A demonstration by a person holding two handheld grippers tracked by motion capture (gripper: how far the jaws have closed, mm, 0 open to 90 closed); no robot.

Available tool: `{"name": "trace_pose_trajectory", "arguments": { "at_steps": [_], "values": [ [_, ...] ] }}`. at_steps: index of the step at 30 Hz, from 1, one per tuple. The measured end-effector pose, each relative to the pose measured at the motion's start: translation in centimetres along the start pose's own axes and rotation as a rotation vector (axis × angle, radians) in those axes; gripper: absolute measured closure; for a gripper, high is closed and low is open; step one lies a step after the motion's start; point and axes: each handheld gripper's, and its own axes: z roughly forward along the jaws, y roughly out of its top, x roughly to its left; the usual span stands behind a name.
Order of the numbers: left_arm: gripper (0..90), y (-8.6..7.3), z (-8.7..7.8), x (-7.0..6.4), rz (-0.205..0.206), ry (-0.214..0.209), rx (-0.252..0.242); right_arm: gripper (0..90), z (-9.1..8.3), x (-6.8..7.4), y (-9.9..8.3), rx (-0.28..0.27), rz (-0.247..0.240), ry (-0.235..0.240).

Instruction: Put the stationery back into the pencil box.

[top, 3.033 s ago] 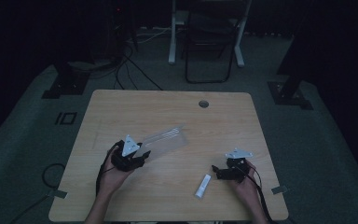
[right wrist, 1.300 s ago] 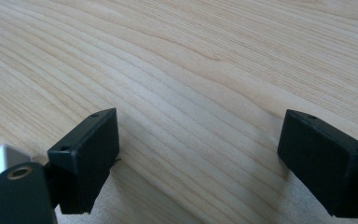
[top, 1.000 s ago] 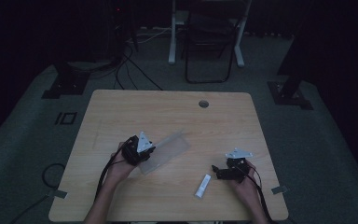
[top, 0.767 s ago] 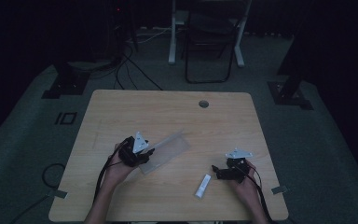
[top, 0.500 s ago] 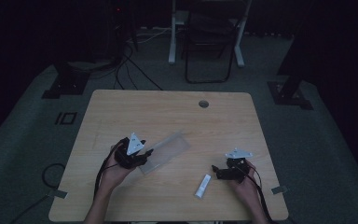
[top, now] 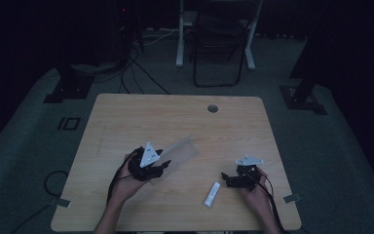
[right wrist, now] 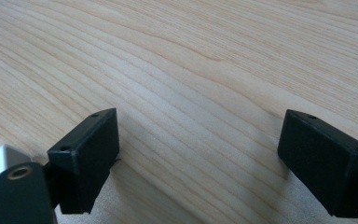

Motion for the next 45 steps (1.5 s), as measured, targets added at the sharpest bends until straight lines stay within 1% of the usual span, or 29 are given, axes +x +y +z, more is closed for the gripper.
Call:
{"name": "trace_pose_trajectory", "arguments": {
  "at_steps": [1,2,6,12,13,17,22,28,29,30,31,32,33,36,37,38,41,43,45],
  "values": [
    [50.7,0.0,0.0,0.0,0.0,0.0,0.0,12.5,0.0,0.0,0.0,0.0,0.0,0.0],
    [50.7,0.3,0.5,-0.4,0.007,-0.019,0.004,12.5,0.0,0.0,0.0,0.0,0.0,0.0],
    [50.3,0.9,1.6,-1.3,0.022,-0.053,0.01,12.6,-0.1,-0.1,-0.1,0.001,0.005,-0.007],
    [49.8,1.6,3.8,-2.8,0.025,-0.113,0.022,12.6,-0.1,-0.2,-0.1,-0.001,0.007,-0.01],
    [49.1,1.7,4.3,-3.1,0.024,-0.129,0.024,12.6,-0.1,-0.2,-0.1,-0.001,0.007,-0.011],
    [46.9,2.2,5.8,-4.4,0.027,-0.17,0.033,12.6,-0.2,-0.3,-0.2,0.0,0.013,-0.017],
    [43.3,2.9,7.5,-5.9,0.028,-0.211,0.036,12.6,-0.3,-0.6,-0.3,0.0,0.024,-0.027],
    [40.8,3.6,9.4,-7.1,0.018,-0.266,0.04,12.6,-0.3,-0.6,-0.3,0.0,0.024,-0.027],
    [39.8,3.7,9.6,-7.4,0.019,-0.276,0.047,12.6,-0.3,-0.6,-0.3,0.0,0.025,-0.027],
    [38.1,3.8,9.9,-7.7,0.024,-0.279,0.051,12.6,-0.3,-0.7,-0.3,0.0,0.024,-0.027],
    [37.3,3.8,9.9,-7.7,0.024,-0.279,0.051,12.6,-0.3,-0.7,-0.3,0.0,0.024,-0.027],
    [37.3,4.1,10.3,-8.3,0.025,-0.303,0.048,12.6,-0.3,-0.7,-0.3,0.0,0.024,-0.028],
    [35.2,4.1,10.5,-8.6,0.024,-0.314,0.049,12.6,-0.3,-0.6,-0.3,-0.001,0.025,-0.027],
    [33.5,4.3,11.3,-9.2,0.031,-0.324,0.064,12.6,-0.3,-0.6,-0.3,0.0,0.027,-0.027],
    [33.1,4.3,11.3,-9.2,0.031,-0.324,0.064,12.6,-0.3,-0.6,-0.3,0.0,0.027,-0.027],
    [33.1,4.2,11.7,-9.6,0.034,-0.33,0.078,12.6,-0.3,-0.6,-0.3,0.0,0.027,-0.027],
    [33.1,4.1,12.3,-10.1,0.04,-0.334,0.089,12.6,-0.3,-0.6,-0.3,-0.001,0.026,-0.027],
    [33.2,4.1,12.4,-10.2,0.043,-0.33,0.093,12.6,-0.3,-0.7,-0.3,-0.001,0.025,-0.027],
    [33.5,3.9,12.9,-10.4,0.065,-0.31,0.113,12.6,-0.3,-0.7,-0.3,0.0,0.023,-0.027]
  ]
}}
